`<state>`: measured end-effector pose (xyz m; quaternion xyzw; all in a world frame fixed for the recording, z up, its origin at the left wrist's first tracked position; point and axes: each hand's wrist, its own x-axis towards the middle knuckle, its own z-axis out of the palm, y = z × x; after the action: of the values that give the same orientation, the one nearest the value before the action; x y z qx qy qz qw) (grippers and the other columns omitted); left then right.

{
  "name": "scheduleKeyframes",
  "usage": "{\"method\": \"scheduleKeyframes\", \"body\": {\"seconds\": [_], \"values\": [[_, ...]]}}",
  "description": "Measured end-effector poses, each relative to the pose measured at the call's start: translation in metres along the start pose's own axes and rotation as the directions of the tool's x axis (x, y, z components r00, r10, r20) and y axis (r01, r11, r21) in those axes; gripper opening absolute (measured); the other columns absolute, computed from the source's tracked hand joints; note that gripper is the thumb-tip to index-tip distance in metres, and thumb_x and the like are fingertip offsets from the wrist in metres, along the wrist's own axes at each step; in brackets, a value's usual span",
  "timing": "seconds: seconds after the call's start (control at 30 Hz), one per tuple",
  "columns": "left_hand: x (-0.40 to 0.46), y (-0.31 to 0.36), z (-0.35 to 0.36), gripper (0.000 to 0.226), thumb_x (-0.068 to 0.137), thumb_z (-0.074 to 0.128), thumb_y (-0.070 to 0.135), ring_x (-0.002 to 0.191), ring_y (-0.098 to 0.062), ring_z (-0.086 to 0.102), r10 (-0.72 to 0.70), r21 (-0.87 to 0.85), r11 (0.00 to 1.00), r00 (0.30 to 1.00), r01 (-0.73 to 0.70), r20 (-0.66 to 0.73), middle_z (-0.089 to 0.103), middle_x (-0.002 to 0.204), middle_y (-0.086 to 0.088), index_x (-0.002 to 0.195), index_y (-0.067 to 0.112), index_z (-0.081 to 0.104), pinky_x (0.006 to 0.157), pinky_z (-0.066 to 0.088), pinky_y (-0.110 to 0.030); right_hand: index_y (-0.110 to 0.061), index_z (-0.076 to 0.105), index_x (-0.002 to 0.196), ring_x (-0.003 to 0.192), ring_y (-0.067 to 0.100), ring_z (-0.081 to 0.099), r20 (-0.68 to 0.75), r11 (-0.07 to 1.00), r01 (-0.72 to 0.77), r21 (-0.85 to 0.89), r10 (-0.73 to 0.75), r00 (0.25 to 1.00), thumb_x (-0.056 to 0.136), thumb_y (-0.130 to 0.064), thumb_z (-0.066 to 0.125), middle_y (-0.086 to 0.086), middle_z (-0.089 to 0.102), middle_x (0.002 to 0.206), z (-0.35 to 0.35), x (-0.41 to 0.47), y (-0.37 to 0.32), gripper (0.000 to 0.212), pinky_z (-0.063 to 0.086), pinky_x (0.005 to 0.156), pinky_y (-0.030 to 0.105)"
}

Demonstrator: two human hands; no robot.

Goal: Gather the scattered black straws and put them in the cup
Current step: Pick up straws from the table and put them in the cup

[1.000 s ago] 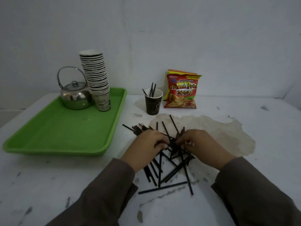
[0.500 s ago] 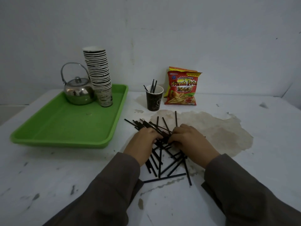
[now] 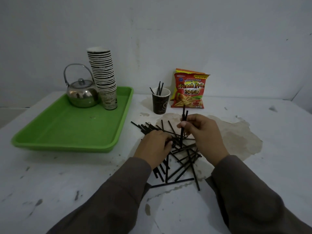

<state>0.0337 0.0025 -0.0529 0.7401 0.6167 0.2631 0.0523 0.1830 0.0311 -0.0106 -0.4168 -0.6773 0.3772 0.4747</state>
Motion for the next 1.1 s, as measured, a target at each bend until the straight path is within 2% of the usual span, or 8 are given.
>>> {"method": "scheduleKeyframes", "body": {"seconds": [0.13, 0.27, 0.4, 0.5, 0.7, 0.87, 1.0, 1.1], "values": [[0.011, 0.009, 0.005, 0.032, 0.085, 0.059, 0.029, 0.105, -0.025, 0.053, -0.074, 0.116, 0.992, 0.986, 0.057, 0.146, 0.062, 0.109, -0.011, 0.110, 0.010, 0.062, 0.090, 0.047, -0.039, -0.015, 0.065, 0.083, 0.056, -0.004, 0.060, -0.082, 0.998, -0.044, 0.055, 0.048, 0.995, 0.082, -0.009, 0.063, -0.004, 0.072, 0.075, -0.004, 0.000, 0.002, 0.006, 0.047, 0.055, 0.010], [0.021, 0.015, 0.005, 0.028, 0.089, 0.053, 0.016, 0.107, -0.028, 0.058, -0.181, 0.073, 0.983, 0.951, 0.168, 0.249, 0.064, 0.116, -0.015, 0.115, 0.008, 0.060, 0.095, 0.047, -0.039, -0.019, 0.064, 0.079, 0.058, -0.007, 0.062, -0.147, 0.994, -0.058, 0.092, 0.072, 0.987, 0.081, -0.009, 0.066, -0.006, 0.072, 0.074, -0.008, -0.002, 0.004, 0.009, 0.048, 0.055, 0.008], [0.024, 0.018, 0.001, 0.022, 0.085, 0.057, 0.011, 0.103, -0.023, 0.060, -0.253, -0.123, 0.949, 0.936, 0.289, 0.244, 0.066, 0.112, -0.012, 0.106, 0.008, 0.065, 0.093, 0.047, -0.030, -0.010, 0.065, 0.084, 0.057, 0.001, 0.062, -0.160, 0.991, -0.069, 0.113, 0.087, 0.983, 0.080, -0.010, 0.067, -0.002, 0.073, 0.076, -0.012, -0.002, 0.005, 0.004, 0.052, 0.057, 0.014], [0.022, 0.012, -0.010, 0.017, 0.081, 0.063, 0.011, 0.088, -0.015, 0.058, -0.293, -0.266, 0.899, 0.930, 0.347, 0.220, 0.068, 0.101, -0.008, 0.098, 0.009, 0.068, 0.081, 0.044, -0.022, -0.006, 0.066, 0.086, 0.058, 0.006, 0.063, -0.173, 0.986, -0.077, 0.146, 0.103, 0.979, 0.081, -0.011, 0.066, 0.001, 0.073, 0.075, -0.016, 0.000, 0.005, 0.007, 0.053, 0.057, 0.015], [0.026, -0.007, -0.050, 0.011, 0.075, 0.070, 0.008, 0.078, -0.019, 0.061, -0.280, -0.421, 0.815, 0.906, 0.399, 0.316, 0.069, 0.086, -0.012, 0.085, 0.011, 0.064, 0.066, 0.046, -0.026, -0.015, 0.064, 0.077, 0.058, 0.012, 0.060, -0.159, 0.977, -0.087, 0.193, 0.119, 0.980, 0.081, -0.013, 0.066, 0.004, 0.071, 0.070, -0.016, 0.008, 0.004, 0.005, 0.052, 0.056, 0.019], [0.039, -0.015, -0.076, 0.022, 0.076, 0.069, 0.004, 0.071, -0.011, 0.064, -0.223, -0.675, 0.661, 0.944, 0.328, 0.241, 0.069, 0.080, -0.010, 0.098, 0.006, 0.064, 0.062, 0.053, -0.016, -0.013, 0.065, 0.083, 0.068, 0.012, 0.067, -0.068, 0.972, -0.114, 0.207, 0.131, 0.989, 0.079, -0.010, 0.068, -0.001, 0.072, 0.068, -0.006, 0.023, 0.001, 0.006, 0.052, 0.058, 0.019], [0.057, -0.016, -0.081, 0.012, 0.078, 0.066, 0.001, 0.072, -0.010, 0.064, -0.234, -0.715, 0.649, 0.962, 0.261, 0.139, 0.068, 0.085, -0.011, 0.087, 0.010, 0.066, 0.065, 0.056, -0.013, -0.017, 0.063, 0.075, 0.068, 0.007, 0.068, -0.001, 0.980, -0.104, 0.170, 0.105, 0.994, 0.078, -0.008, 0.069, -0.007, 0.072, 0.063, 0.002, 0.044, -0.007, 0.011, 0.051, 0.057, 0.019], [0.074, -0.017, -0.085, 0.016, 0.078, 0.066, 0.000, 0.067, -0.004, 0.065, -0.234, -0.748, 0.633, 0.970, 0.201, 0.063, 0.067, 0.078, -0.004, 0.082, 0.015, 0.067, 0.061, 0.054, -0.011, -0.014, 0.063, 0.074, 0.070, 0.013, 0.067, 0.035, 0.986, -0.093, 0.137, 0.089, 0.995, 0.079, -0.008, 0.067, 0.003, 0.073, 0.074, 0.004, 0.064, -0.014, 0.008, 0.052, 0.058, 0.020]]}}
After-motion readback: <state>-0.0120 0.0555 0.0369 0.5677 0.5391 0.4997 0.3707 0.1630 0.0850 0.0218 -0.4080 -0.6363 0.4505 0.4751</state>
